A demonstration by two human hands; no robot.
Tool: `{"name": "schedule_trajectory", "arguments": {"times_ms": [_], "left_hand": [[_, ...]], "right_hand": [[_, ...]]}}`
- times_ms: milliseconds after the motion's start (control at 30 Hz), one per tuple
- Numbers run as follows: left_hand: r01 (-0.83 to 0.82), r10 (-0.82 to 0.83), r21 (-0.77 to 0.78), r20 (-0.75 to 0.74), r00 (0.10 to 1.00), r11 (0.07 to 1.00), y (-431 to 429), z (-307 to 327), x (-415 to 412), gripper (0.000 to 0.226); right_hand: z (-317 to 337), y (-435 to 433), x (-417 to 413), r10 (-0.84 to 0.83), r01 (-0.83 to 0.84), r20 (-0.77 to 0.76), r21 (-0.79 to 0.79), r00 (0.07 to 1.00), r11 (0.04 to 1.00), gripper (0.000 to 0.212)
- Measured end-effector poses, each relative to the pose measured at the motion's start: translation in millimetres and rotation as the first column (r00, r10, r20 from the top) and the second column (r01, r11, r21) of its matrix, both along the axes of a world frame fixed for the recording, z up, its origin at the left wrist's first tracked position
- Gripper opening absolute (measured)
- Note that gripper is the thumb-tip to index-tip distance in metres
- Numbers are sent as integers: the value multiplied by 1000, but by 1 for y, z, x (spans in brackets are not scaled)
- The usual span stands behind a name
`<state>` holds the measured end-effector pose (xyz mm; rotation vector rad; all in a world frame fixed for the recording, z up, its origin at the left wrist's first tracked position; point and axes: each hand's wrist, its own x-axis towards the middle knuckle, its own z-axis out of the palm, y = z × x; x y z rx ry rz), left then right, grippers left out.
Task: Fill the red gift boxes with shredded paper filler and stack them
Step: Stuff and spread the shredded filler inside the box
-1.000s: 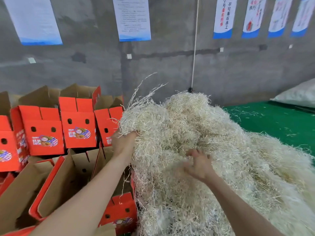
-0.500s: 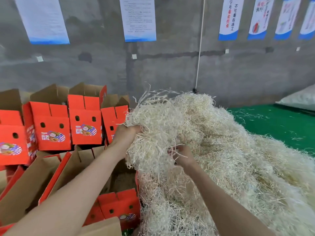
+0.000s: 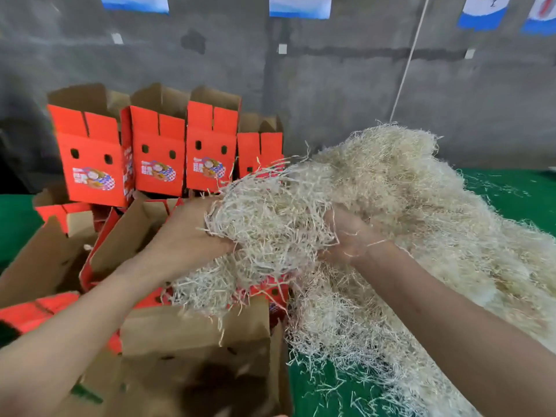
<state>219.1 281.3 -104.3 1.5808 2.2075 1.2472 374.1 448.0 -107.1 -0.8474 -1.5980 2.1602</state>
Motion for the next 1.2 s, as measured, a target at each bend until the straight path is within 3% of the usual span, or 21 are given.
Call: {"name": "schedule_trajectory", "arguments": {"times_ms": [100,167,233,300,333,400,467,533,600,667,767,833,900,967,1033,1100,1167,1200], "left_hand": [[-95,91,-140,-35,995,986,-53,-32,-11,66],[-102,104,-186,2,995,977,-84,-52,-17,85],[-99,79,-301,-77,994,948,-102,-77,-21,104],[-206,106,-461,-234,966,863,-108,-102,-19,107],[-264,121,-514,-295,948,816,-108,-114,-18,104],[-219,76,-599,-255,964,770,-110,-134,-16,106],[14,-5,-683,15,1000,730,-118,-143,-25,123],[260,-36,-657,334,942,708,-132,-139,-42,135],[280,57,-550,517,854,787,-139,-137,-54,132],[175,181,-474,614,768,863,-132,-142,-56,120],[74,221,-470,542,811,879,-118,-156,-45,95],[11,222,-483,422,879,875,-117,-160,-48,78],[4,205,-507,355,912,862,-124,-158,-56,75],[16,183,-545,308,934,838,-131,-159,-66,77],[130,141,-549,424,894,826,-137,-159,-73,77],[328,115,-546,626,771,770,-141,-155,-72,91],[449,55,-637,611,790,626,-141,-158,-62,110],[428,20,-689,540,842,584,-139,-163,-56,104]], "right_hand": [[-34,-26,-8,126,-130,-33,-194,991,972,21],[-54,-43,-12,293,-312,-115,-227,949,923,4],[-71,-61,-16,461,-483,-146,-227,875,846,26],[-92,-83,-29,556,-553,-36,-173,830,815,55],[-102,-96,-36,547,-536,43,-153,836,830,64],[-119,-120,-48,431,-424,176,-77,885,902,64],[-129,-134,-53,319,-332,219,23,922,943,49],[-131,-141,-51,255,-283,261,76,931,956,56],[-131,-145,-49,291,-312,211,71,933,947,61],[-132,-155,-52,353,-361,144,32,924,932,55],[-139,-161,-58,193,-175,285,-87,939,981,60],[-142,-155,-56,75,-71,381,-26,922,997,64],[-141,-146,-46,-68,18,436,118,897,993,29],[-140,-138,-36,-167,106,418,164,893,981,4],[-144,-136,-33,-214,203,370,70,904,977,11],[-151,-139,-37,-224,249,350,-28,909,968,24],[-153,-144,-40,-200,252,339,-114,919,961,36],[-154,-146,-38,-137,204,348,-165,928,965,44]]}}
